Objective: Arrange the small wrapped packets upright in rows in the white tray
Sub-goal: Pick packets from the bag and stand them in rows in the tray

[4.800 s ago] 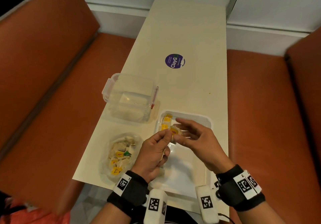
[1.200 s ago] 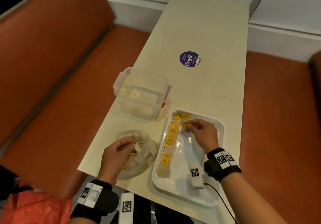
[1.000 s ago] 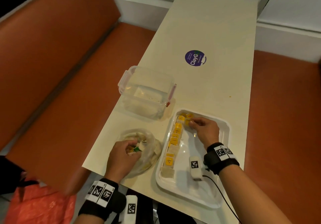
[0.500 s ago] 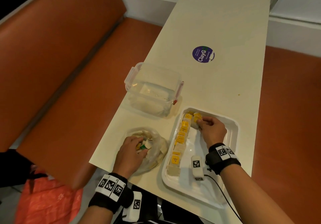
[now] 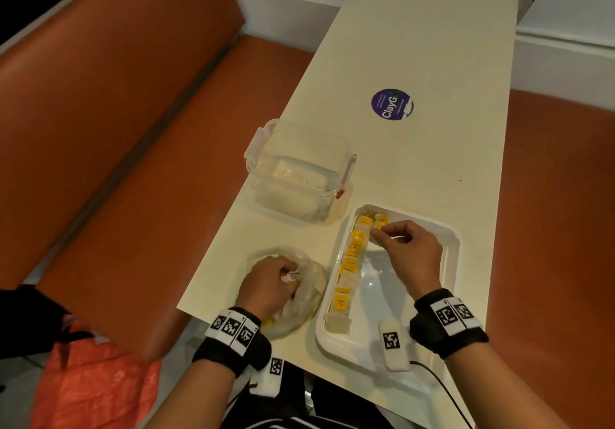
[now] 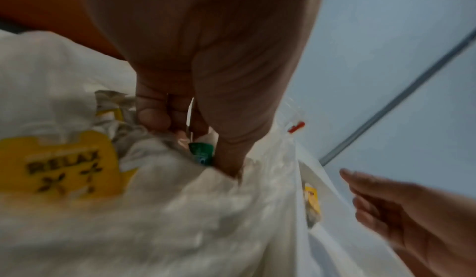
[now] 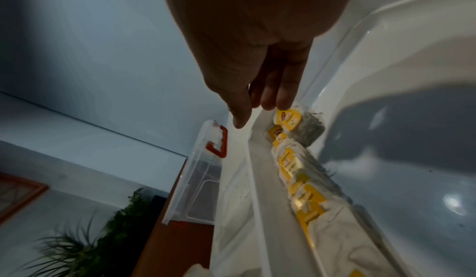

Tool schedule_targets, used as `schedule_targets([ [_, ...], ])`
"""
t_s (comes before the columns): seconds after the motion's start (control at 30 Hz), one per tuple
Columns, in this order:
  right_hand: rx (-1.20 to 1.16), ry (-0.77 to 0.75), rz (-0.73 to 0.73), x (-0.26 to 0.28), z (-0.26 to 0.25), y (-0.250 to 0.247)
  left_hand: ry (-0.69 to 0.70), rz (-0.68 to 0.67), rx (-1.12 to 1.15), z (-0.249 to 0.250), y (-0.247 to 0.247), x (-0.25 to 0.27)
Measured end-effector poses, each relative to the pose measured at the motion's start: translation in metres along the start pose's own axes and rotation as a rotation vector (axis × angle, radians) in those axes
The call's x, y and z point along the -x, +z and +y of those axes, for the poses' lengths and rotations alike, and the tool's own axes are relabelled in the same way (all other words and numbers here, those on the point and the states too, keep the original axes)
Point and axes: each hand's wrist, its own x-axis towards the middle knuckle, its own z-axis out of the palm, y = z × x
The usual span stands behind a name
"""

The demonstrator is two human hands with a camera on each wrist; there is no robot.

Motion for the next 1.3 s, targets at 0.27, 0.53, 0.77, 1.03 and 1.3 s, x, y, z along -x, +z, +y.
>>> schedule_targets([
  [0.27, -0.016, -0.051, -0.089, 0.029, -0.022, -0.008, -0.111, 0.039, 0.324, -0.008, -0.021, 0.012],
  [0.53, 0.017, -0.123, -0.245, 0.051, -0.043, -0.006, -0.132, -0.04, 0.727, -0.016, -0.034, 0.03],
  [0.77, 0.184, -0.237, -0.581, 0.076, -0.06, 0.007, -0.055, -0.036, 0.896, -0.016, -0.055, 0.048],
  [1.03, 0.348, -0.339, -0.87, 0.092, -0.062, 0.051, -0.014, -0.081, 1.212, -0.02, -0.054, 0.059],
  [1.3, 0.04, -0.138, -0.994, 0.097, -0.059, 0.087, 0.068, -0.127, 1.364, -0.021, -0.067, 0.06],
])
